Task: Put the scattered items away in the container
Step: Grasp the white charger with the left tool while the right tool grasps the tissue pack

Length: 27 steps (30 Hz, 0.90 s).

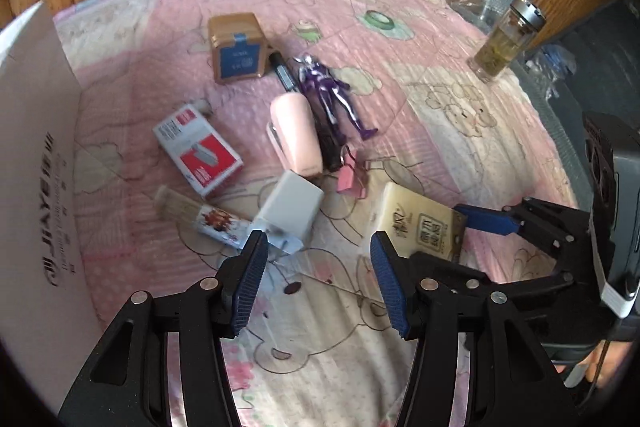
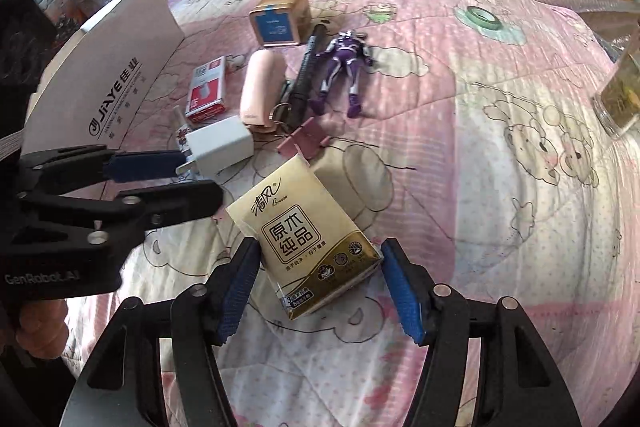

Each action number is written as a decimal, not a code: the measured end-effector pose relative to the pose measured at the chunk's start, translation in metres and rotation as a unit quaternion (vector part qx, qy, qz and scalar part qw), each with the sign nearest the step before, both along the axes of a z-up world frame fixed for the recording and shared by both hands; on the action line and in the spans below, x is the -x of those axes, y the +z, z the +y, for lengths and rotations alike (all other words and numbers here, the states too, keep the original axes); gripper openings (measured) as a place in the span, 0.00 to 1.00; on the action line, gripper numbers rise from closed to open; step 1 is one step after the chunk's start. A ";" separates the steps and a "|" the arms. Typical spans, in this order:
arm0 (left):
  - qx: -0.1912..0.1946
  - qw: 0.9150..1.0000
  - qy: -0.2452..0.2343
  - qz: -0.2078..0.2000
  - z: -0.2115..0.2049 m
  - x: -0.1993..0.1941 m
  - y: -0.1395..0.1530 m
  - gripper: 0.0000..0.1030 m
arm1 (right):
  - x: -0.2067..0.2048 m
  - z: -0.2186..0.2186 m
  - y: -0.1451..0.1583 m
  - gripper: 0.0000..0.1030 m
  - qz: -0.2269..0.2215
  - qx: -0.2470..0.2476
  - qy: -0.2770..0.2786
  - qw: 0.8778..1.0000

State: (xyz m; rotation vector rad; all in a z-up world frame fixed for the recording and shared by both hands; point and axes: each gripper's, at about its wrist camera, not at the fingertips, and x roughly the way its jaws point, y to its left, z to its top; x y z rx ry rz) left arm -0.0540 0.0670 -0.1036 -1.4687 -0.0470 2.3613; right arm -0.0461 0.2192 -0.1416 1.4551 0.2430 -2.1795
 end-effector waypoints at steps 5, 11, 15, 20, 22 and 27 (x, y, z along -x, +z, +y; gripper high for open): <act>0.030 0.999 0.028 0.012 -0.006 0.013 -0.012 0.55 | 0.004 0.004 -0.001 0.63 0.002 0.005 -0.001 1.000; 0.031 0.999 -0.010 0.019 0.013 0.015 -0.028 0.55 | 0.011 0.003 -0.009 0.77 -0.003 0.017 0.001 1.000; 0.036 0.999 -0.015 0.024 0.017 0.011 -0.027 0.55 | 0.011 0.009 -0.008 0.77 -0.011 0.026 0.005 1.000; 0.044 0.999 0.005 0.027 0.018 0.014 -0.038 0.55 | 0.012 0.009 -0.007 0.77 0.009 0.023 0.012 1.000; 0.045 0.998 0.011 0.034 0.020 0.012 -0.039 0.55 | 0.013 0.009 -0.008 0.77 0.008 0.030 0.015 0.999; 0.035 0.998 0.035 0.031 0.013 0.016 -0.039 0.30 | 0.011 0.006 -0.007 0.68 0.001 0.041 0.025 0.999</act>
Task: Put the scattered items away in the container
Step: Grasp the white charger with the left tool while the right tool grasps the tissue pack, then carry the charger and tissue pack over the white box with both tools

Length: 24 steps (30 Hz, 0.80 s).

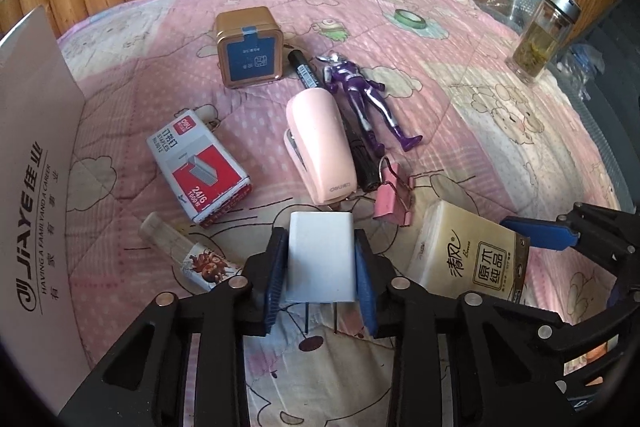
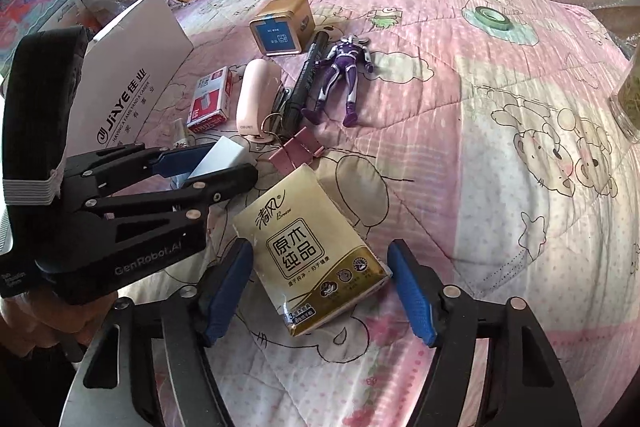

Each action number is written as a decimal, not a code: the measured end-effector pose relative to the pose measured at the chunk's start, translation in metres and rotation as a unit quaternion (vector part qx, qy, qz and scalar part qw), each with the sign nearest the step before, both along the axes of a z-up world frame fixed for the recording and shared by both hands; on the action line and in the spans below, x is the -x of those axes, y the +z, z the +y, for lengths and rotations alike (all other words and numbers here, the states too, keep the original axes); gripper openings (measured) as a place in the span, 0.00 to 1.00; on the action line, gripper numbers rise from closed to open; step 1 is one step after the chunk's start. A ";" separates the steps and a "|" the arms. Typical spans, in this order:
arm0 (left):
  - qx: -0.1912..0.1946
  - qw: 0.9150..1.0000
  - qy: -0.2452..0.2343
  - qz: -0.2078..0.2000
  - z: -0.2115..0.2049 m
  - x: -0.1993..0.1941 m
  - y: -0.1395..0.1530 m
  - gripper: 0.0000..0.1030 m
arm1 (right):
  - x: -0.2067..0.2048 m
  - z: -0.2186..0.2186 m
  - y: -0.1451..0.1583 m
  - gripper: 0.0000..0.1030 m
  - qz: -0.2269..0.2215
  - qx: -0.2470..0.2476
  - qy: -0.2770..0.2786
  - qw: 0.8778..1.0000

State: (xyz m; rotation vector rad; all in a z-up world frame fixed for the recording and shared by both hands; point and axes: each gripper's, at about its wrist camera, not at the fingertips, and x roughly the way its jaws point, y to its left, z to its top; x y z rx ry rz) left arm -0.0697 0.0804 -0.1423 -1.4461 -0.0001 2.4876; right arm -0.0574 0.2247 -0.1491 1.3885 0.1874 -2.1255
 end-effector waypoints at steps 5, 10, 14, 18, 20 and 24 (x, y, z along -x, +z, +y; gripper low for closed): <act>-0.007 1.000 0.006 -0.010 -0.002 -0.001 0.001 0.31 | -0.005 -0.006 0.006 0.64 0.009 -0.006 0.013 1.000; 0.022 1.000 -0.008 0.006 0.009 -0.005 -0.001 0.39 | -0.008 -0.016 -0.003 0.77 0.033 -0.041 0.023 0.998; 0.017 1.000 0.000 0.005 0.004 -0.005 0.000 0.30 | -0.008 -0.014 -0.005 0.60 0.034 -0.049 0.021 0.998; -0.001 1.000 0.006 -0.004 0.000 -0.007 0.003 0.30 | -0.006 -0.009 -0.001 0.57 0.024 -0.033 0.008 0.999; -0.007 1.000 0.009 -0.006 -0.001 -0.008 0.005 0.30 | -0.006 -0.008 0.002 0.57 0.023 -0.027 0.004 0.999; -0.020 1.000 0.016 -0.005 -0.004 -0.013 0.016 0.30 | -0.008 -0.003 0.013 0.56 0.025 -0.004 -0.010 1.000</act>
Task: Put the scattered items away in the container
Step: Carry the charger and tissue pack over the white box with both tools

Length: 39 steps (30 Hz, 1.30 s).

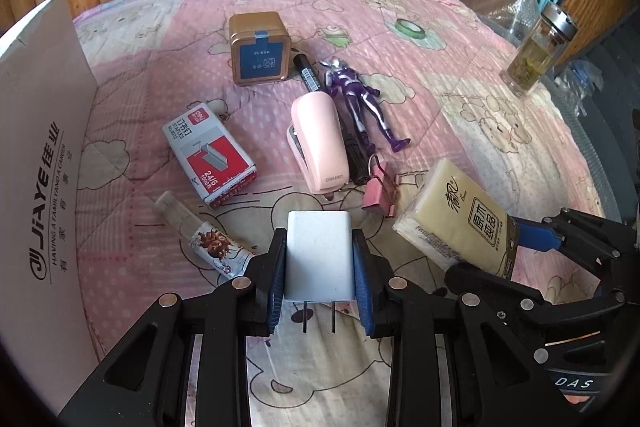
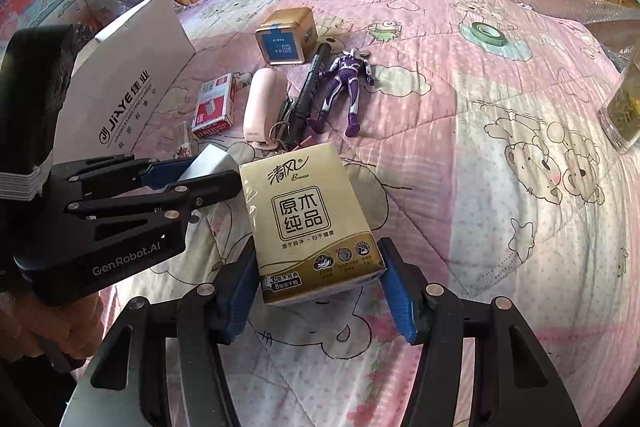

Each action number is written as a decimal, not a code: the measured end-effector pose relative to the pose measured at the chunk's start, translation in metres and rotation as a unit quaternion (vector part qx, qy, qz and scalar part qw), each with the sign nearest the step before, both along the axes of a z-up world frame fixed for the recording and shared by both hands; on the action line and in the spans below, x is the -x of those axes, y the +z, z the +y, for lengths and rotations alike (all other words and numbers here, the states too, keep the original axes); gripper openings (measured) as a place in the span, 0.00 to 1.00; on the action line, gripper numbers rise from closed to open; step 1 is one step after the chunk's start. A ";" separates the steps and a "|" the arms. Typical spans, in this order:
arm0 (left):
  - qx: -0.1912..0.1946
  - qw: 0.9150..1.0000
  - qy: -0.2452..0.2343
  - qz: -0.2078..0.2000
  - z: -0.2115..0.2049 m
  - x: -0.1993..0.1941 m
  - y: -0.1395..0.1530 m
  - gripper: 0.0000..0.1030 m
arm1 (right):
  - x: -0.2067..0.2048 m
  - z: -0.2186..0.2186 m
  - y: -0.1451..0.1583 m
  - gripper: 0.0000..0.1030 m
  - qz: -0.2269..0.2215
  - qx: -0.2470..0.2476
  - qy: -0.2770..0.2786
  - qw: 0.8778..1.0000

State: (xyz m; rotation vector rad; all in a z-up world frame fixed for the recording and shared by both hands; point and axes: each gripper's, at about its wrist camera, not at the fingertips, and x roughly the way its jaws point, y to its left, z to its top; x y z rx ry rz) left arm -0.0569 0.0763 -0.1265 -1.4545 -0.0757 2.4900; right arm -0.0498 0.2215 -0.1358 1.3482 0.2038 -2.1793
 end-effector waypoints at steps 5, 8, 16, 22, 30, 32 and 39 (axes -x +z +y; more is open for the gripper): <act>-0.019 1.000 0.019 0.008 -0.010 -0.005 0.019 0.30 | -0.001 0.008 0.008 0.56 -0.007 0.018 -0.017 1.000; -0.032 0.999 0.027 0.014 -0.016 -0.008 0.033 0.30 | -0.005 0.013 0.012 0.56 -0.017 0.029 -0.023 0.999; -0.056 0.997 0.037 0.030 -0.028 -0.015 0.069 0.30 | -0.018 0.012 0.034 0.56 -0.002 0.026 -0.026 0.999; -0.080 0.994 0.050 0.046 -0.041 -0.016 0.094 0.30 | -0.030 0.005 0.042 0.56 -0.008 0.025 -0.028 0.999; -0.102 0.991 0.058 0.063 -0.060 -0.024 0.115 0.30 | -0.043 -0.018 0.061 0.56 0.001 0.026 -0.021 0.999; -0.109 0.990 0.063 0.065 -0.069 -0.026 0.119 0.30 | -0.047 -0.028 0.067 0.56 0.006 0.027 -0.015 0.999; -0.130 0.985 0.082 0.080 -0.103 -0.033 0.135 0.30 | -0.058 -0.066 0.085 0.56 0.017 0.037 0.010 0.999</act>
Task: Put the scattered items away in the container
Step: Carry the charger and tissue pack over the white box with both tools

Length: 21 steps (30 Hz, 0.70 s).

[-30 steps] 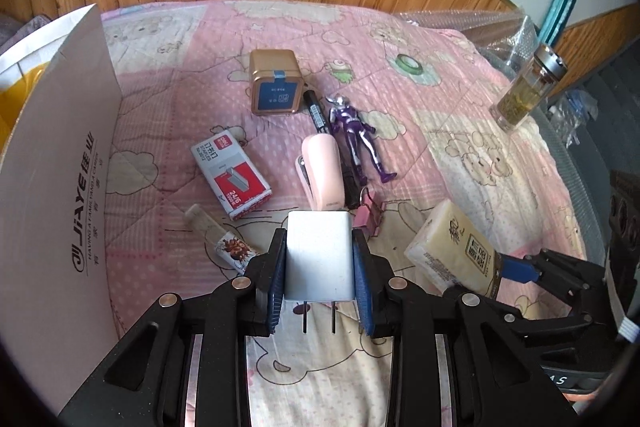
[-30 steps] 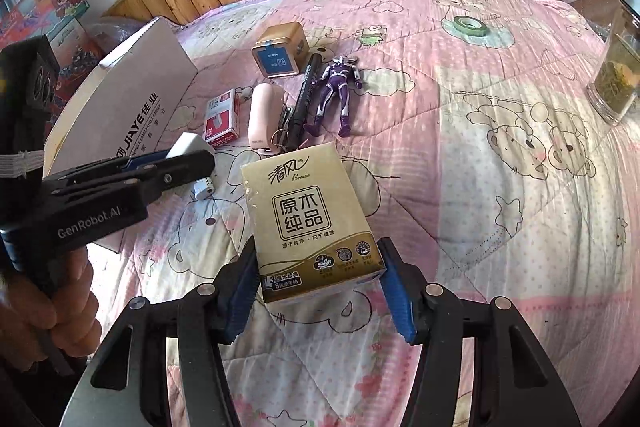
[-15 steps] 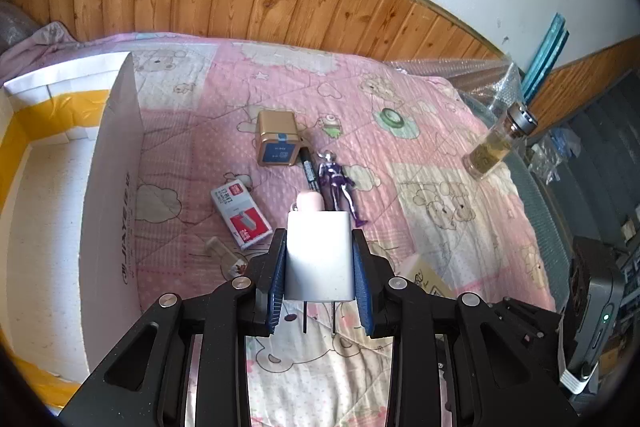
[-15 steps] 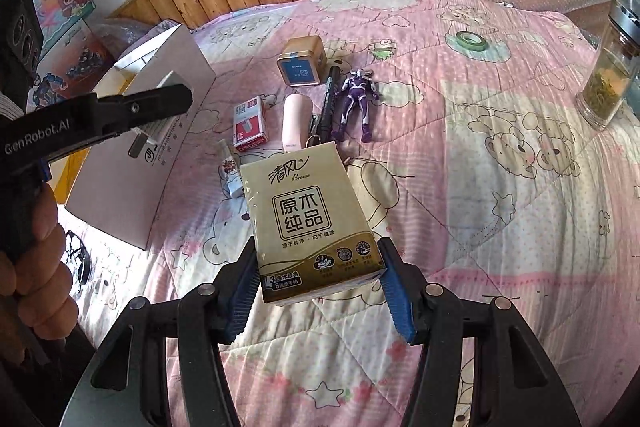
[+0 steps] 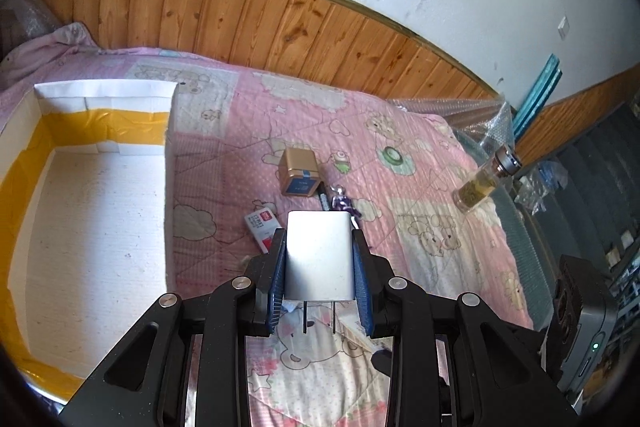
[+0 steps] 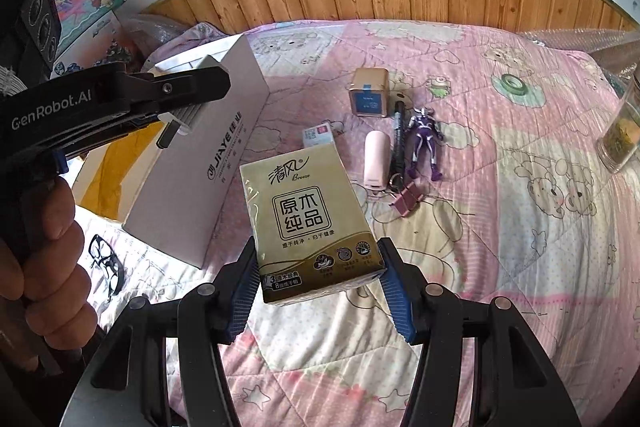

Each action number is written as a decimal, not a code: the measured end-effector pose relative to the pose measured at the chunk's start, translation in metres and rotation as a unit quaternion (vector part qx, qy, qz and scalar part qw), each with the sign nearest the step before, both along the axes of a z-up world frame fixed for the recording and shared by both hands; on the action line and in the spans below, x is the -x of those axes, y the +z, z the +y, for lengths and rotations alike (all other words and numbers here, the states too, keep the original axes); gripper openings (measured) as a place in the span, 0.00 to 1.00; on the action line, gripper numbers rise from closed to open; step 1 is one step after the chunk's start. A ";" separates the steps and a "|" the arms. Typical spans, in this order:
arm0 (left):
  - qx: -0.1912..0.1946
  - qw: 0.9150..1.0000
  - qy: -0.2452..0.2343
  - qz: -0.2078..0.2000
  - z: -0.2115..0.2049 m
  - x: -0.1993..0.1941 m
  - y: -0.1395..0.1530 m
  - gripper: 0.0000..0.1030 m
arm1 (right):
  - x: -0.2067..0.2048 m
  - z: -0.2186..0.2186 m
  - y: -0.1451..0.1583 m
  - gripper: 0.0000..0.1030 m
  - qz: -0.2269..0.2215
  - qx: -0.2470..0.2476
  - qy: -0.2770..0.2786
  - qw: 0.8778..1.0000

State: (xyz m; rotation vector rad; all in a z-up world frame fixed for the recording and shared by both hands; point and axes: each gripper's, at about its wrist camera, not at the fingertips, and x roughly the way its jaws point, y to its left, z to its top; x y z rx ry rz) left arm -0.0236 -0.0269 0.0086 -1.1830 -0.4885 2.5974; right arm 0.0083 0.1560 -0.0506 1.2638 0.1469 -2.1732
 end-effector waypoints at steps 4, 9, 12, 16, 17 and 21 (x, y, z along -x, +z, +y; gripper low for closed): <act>-0.012 1.000 0.013 0.002 -0.022 -0.002 0.003 0.30 | -0.004 -0.017 0.009 0.56 0.005 0.005 0.008 1.000; -0.021 0.999 0.025 0.006 -0.046 -0.004 0.007 0.30 | -0.005 -0.035 0.020 0.56 0.010 0.014 0.016 1.000; -0.024 0.999 0.032 0.012 -0.059 -0.004 0.010 0.30 | -0.005 -0.045 0.026 0.56 0.010 0.022 0.020 1.000; -0.031 0.998 0.046 0.011 -0.079 -0.002 0.011 0.30 | -0.005 -0.060 0.035 0.56 0.014 0.028 0.030 0.999; -0.034 0.998 0.049 0.011 -0.083 -0.002 0.011 0.30 | -0.005 -0.064 0.038 0.56 0.016 0.030 0.033 0.999; -0.036 0.997 0.061 0.010 -0.100 -0.001 0.012 0.30 | -0.005 -0.080 0.048 0.56 0.025 0.034 0.046 0.998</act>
